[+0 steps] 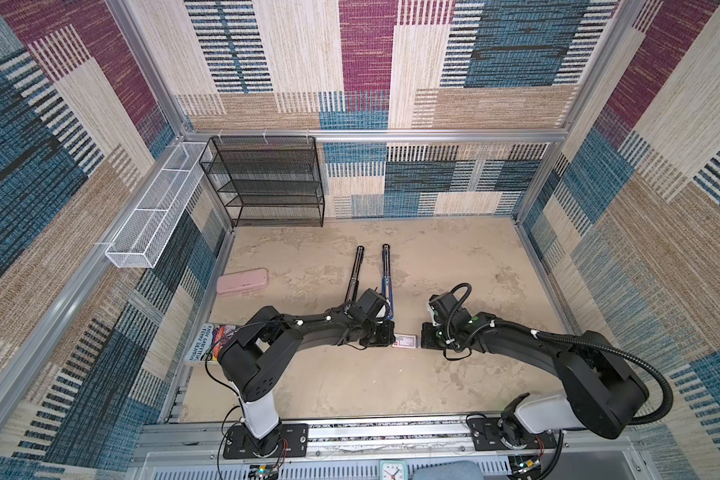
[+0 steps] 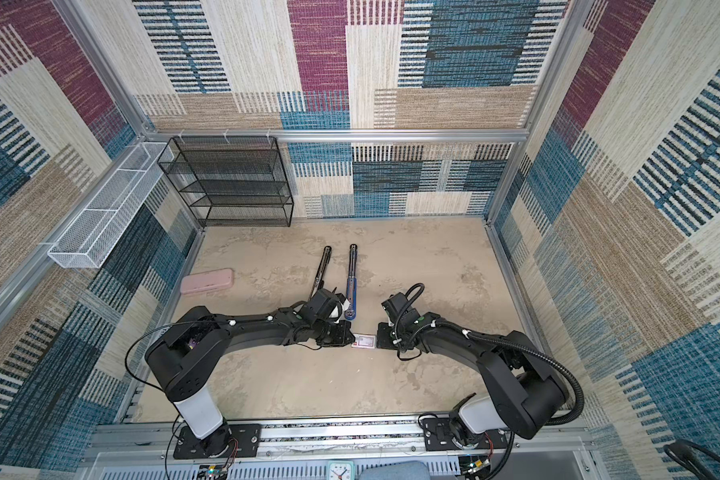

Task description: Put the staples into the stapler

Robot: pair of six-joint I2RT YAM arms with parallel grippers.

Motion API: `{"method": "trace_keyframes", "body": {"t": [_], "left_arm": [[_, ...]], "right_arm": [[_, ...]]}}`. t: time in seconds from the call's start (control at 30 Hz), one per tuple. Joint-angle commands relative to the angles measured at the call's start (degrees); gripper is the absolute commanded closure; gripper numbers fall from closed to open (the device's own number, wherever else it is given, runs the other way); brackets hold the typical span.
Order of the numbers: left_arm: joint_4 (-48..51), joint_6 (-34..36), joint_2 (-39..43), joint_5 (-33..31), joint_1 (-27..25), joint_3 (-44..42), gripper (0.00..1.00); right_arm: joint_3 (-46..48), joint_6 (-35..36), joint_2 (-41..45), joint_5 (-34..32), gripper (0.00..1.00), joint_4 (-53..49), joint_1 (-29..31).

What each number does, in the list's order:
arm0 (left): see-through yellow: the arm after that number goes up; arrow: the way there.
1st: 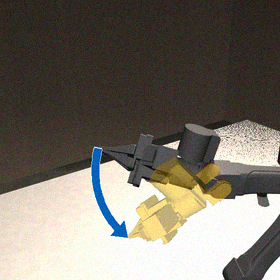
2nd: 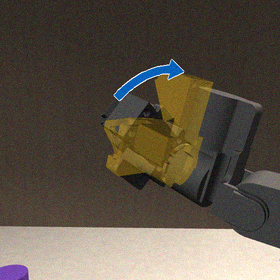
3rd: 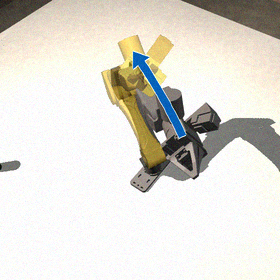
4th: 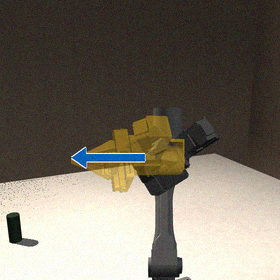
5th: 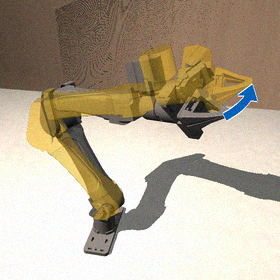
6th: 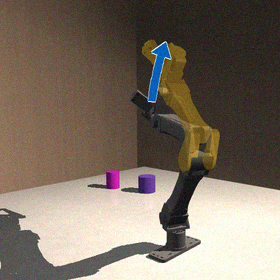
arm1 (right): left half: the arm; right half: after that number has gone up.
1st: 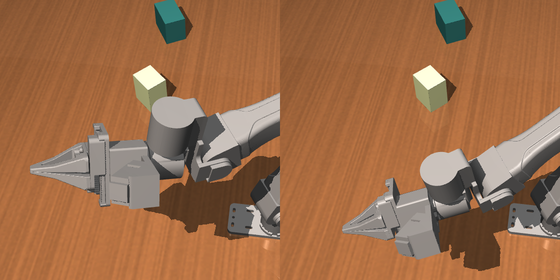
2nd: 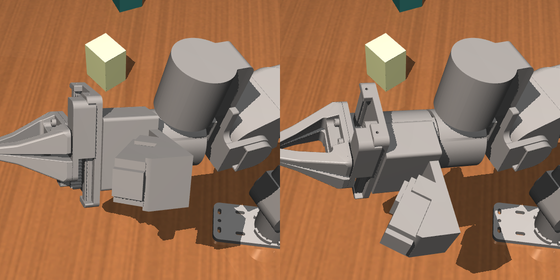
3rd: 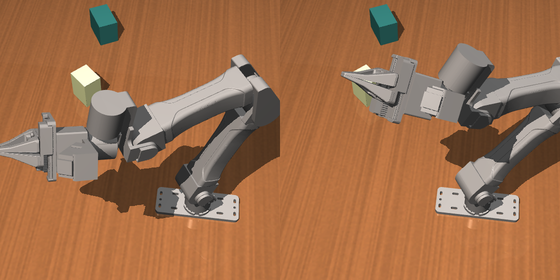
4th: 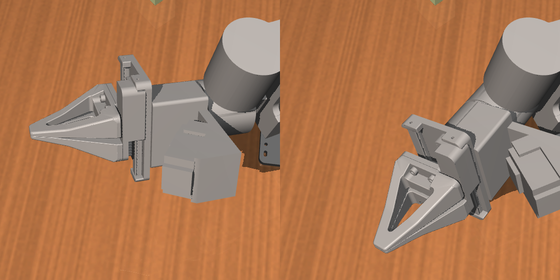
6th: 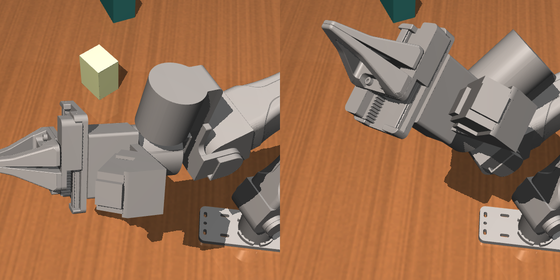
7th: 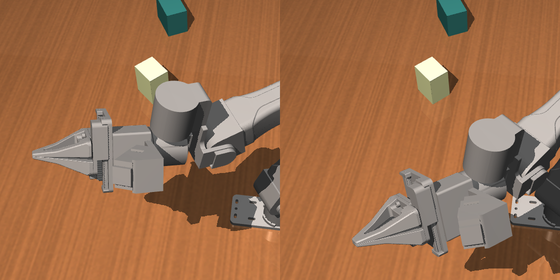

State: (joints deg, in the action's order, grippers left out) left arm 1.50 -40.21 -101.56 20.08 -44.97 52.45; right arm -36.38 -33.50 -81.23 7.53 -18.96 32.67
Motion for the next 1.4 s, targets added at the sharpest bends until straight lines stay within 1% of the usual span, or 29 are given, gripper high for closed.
{"method": "trace_keyframes", "body": {"t": [0.0,0.2,0.3,0.33,0.37,0.47,0.6,0.73,0.83,0.93,1.07,1.17,1.3,1.37], "left_arm": [[2.98,1.71,0.66,0.03,0.51,-0.41,1.0],[3.28,1.98,1.01,0.26,0.76,-0.76,1.0],[3.49,2.11,0.75,0.69,0.85,-0.41,1.0],[3.44,2.08,0.66,0.7,0.85,-0.3,1.0],[3.35,2.03,0.66,0.74,0.85,-0.3,1.0],[3.18,1.82,0.48,0.81,0.85,-0.28,1.0],[2.92,1.63,0.3,1.24,0.85,-0.07,1.0],[2.55,1.12,0.31,1.61,0.85,0.06,1.0],[2.36,1.07,0.4,1.72,0.85,-0.06,1.0],[2.66,1.05,0.47,1.72,0.84,-0.06,1.0],[2.91,1.15,0.74,1.45,0.85,-0.31,1.0],[2.89,1.14,0.49,1.76,0.85,-0.17,1.0],[2.4,0.98,0.29,2.46,0.83,-0.1,1.0],[2.58,0.98,0.48,2.43,0.85,-0.19,1.0]], "right_arm": [[0.98,0.76,0.44,-2.58,1.0,-1.04,-1.22],[1.4,0.89,1.59,-3.07,1.0,-1.67,-2.13],[1.57,1.45,3.24,-0.16,1.0,0.1,-2.26],[1.43,1.56,3.77,1.02,0.96,0.89,-2.26],[1.31,1.85,4.42,2.81,0.89,1.87,-2.26],[0.29,2.18,5.02,5.19,0.74,2.98,-1.8],[-1.66,2.65,1.76,5.17,0.69,2.29,-0.14],[-2.15,2.17,-0.52,4.94,0.67,2.81,0.95],[-2.34,1.94,-2.46,4.25,0.69,2.35,1.34],[-1.82,1.53,-2.74,3.52,0.78,1.96,1.37],[-1.02,1.24,-0.95,1.73,0.86,1.12,1.35],[-0.54,1.17,-0.55,1.92,0.95,1.36,1.35],[0.1,0.98,-0.6,2.35,0.96,1.82,1.35],[0.16,0.98,-0.39,1.82,0.99,1.58,1.35]]}}
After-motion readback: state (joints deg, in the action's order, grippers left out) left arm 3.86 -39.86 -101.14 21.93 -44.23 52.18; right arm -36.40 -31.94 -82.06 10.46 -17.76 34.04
